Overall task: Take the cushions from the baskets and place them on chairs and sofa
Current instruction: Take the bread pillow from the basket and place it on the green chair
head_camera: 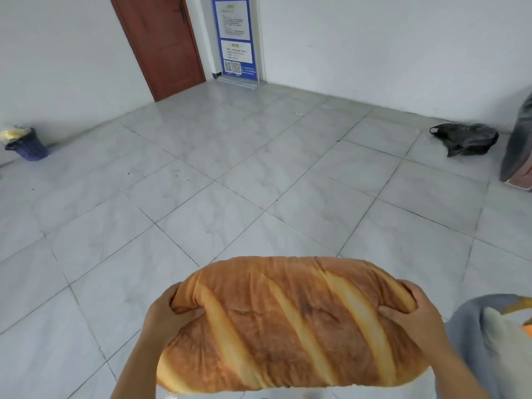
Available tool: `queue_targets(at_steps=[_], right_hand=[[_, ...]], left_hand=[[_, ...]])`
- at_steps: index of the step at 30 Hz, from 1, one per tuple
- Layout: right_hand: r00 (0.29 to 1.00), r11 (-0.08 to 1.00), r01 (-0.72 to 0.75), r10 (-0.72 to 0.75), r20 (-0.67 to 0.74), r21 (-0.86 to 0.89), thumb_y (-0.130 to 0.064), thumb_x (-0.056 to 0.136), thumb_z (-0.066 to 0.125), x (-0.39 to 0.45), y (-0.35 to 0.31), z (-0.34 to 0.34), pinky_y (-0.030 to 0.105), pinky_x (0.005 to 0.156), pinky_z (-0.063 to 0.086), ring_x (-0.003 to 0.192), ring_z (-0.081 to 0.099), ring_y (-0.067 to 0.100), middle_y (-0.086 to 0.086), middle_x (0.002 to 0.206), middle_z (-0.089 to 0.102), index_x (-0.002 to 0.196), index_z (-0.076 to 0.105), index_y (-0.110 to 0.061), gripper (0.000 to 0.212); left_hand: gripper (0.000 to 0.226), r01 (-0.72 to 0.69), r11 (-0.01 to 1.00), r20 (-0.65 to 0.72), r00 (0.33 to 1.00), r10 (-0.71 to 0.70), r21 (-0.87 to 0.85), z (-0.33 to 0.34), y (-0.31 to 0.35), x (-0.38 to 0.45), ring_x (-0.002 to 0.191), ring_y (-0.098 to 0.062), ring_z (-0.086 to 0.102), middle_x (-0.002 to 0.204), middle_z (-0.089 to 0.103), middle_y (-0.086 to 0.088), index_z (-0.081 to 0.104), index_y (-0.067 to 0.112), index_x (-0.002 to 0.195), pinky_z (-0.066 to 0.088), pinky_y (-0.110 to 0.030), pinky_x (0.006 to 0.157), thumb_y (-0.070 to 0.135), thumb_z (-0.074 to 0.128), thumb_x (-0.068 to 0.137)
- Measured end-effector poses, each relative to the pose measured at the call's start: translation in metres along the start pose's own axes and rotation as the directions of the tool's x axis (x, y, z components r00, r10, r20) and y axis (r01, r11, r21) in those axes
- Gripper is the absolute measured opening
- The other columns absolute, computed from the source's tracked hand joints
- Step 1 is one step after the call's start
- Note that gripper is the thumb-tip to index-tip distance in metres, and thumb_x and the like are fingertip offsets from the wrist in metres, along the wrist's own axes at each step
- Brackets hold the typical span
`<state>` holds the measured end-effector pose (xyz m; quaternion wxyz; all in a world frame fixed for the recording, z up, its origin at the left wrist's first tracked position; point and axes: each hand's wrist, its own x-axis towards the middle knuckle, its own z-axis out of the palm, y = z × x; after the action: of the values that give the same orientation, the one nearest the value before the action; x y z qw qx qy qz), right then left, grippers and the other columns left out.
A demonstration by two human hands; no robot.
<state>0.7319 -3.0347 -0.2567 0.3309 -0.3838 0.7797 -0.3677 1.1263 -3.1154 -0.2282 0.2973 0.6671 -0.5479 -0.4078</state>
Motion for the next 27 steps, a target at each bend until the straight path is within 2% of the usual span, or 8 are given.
queue_targets(at_steps=[2, 6, 12, 15, 19, 22, 25, 27], right_hand=[[1.0, 1.0, -0.023, 0.023, -0.01, -0.007, -0.064, 0.029, 0.059, 0.041, -0.005, -0.004, 0.044, 0.089, 0.042, 0.092, 0.051, 0.022, -0.002, 0.096, 0.055, 0.103, 0.044, -0.032, 0.082], [0.994, 0.996, -0.093, 0.093, -0.06, 0.001, -0.064, 0.029, 0.06, 0.126, -0.008, -0.016, 0.044, 0.089, 0.043, 0.091, 0.054, 0.024, -0.008, 0.089, 0.057, 0.101, 0.048, -0.031, 0.08], [0.944, 0.984, -0.146, 0.171, -0.281, 0.105, -0.055, 0.029, 0.063, 0.277, -0.023, -0.067, 0.035, 0.081, 0.038, 0.091, 0.05, 0.022, 0.0, 0.097, 0.054, 0.107, 0.05, -0.022, 0.086], [0.869, 0.967, -0.197, 0.25, -0.427, 0.163, -0.051, 0.032, 0.066, 0.322, -0.022, -0.108, 0.036, 0.081, 0.038, 0.089, 0.048, 0.02, -0.001, 0.095, 0.055, 0.106, 0.051, -0.023, 0.081], [0.711, 0.91, -0.31, 0.414, -0.569, 0.275, -0.034, 0.048, 0.076, 0.352, 0.002, -0.162, 0.036, 0.076, 0.035, 0.088, 0.047, 0.023, 0.009, 0.1, 0.057, 0.112, 0.053, -0.014, 0.071], [0.594, 0.849, -0.388, 0.529, -0.606, 0.359, -0.035, 0.045, 0.074, 0.375, 0.03, -0.192, 0.035, 0.075, 0.034, 0.085, 0.046, 0.023, 0.007, 0.094, 0.054, 0.107, 0.053, -0.017, 0.068], [0.504, 0.805, -0.434, 0.59, -0.631, 0.405, -0.018, 0.057, 0.084, 0.409, 0.062, -0.23, 0.038, 0.079, 0.037, 0.087, 0.045, 0.024, 0.007, 0.097, 0.054, 0.11, 0.054, -0.014, 0.062], [0.458, 0.796, -0.432, 0.598, -0.658, 0.424, -0.017, 0.057, 0.084, 0.439, 0.079, -0.27, 0.04, 0.082, 0.038, 0.089, 0.046, 0.023, 0.005, 0.098, 0.054, 0.111, 0.054, -0.014, 0.062]], left_hand=[[0.045, 0.001, 1.0, 0.029, 1.0, -0.002, 0.009, 0.021, 0.02, 0.046, 0.077, -0.013, 0.052, 0.079, 0.057, 0.014, 0.047, 0.039, 0.078, 0.037, -0.02, 0.063, 0.029, 0.07, 0.041], [0.048, 0.01, 0.998, 0.116, 0.993, -0.017, 0.059, 0.078, 0.062, 0.146, 0.078, -0.017, 0.054, 0.078, 0.058, 0.013, 0.048, 0.04, 0.074, 0.038, -0.024, 0.063, 0.039, 0.073, 0.033], [0.063, -0.161, 0.985, 0.286, 0.949, 0.135, 0.068, 0.199, 0.173, 0.326, 0.074, -0.009, 0.052, 0.079, 0.057, 0.015, 0.051, 0.032, 0.084, 0.037, -0.016, 0.061, 0.052, 0.063, 0.026], [0.073, -0.272, 0.96, 0.415, 0.883, 0.221, 0.068, 0.271, 0.248, 0.397, 0.075, -0.008, 0.052, 0.08, 0.057, 0.015, 0.053, 0.027, 0.093, 0.038, -0.017, 0.062, 0.055, 0.061, 0.026], [0.058, -0.386, 0.92, 0.626, 0.734, 0.264, 0.065, 0.385, 0.334, 0.449, 0.076, -0.003, 0.051, 0.082, 0.056, 0.019, 0.048, 0.043, 0.081, 0.039, -0.023, 0.065, 0.056, 0.062, 0.025], [0.055, -0.456, 0.888, 0.728, 0.628, 0.274, 0.059, 0.473, 0.377, 0.473, 0.074, 0.001, 0.05, 0.08, 0.056, 0.018, 0.047, 0.042, 0.076, 0.037, -0.015, 0.061, 0.056, 0.06, 0.025], [0.053, -0.502, 0.864, 0.789, 0.551, 0.272, 0.052, 0.564, 0.419, 0.49, 0.073, -0.001, 0.052, 0.078, 0.059, 0.015, 0.05, 0.038, 0.074, 0.037, -0.016, 0.06, 0.055, 0.059, 0.025], [0.053, -0.514, 0.857, 0.81, 0.514, 0.283, 0.027, 0.628, 0.454, 0.498, 0.072, -0.004, 0.052, 0.078, 0.058, 0.015, 0.05, 0.038, 0.074, 0.037, -0.017, 0.06, 0.054, 0.06, 0.024]])
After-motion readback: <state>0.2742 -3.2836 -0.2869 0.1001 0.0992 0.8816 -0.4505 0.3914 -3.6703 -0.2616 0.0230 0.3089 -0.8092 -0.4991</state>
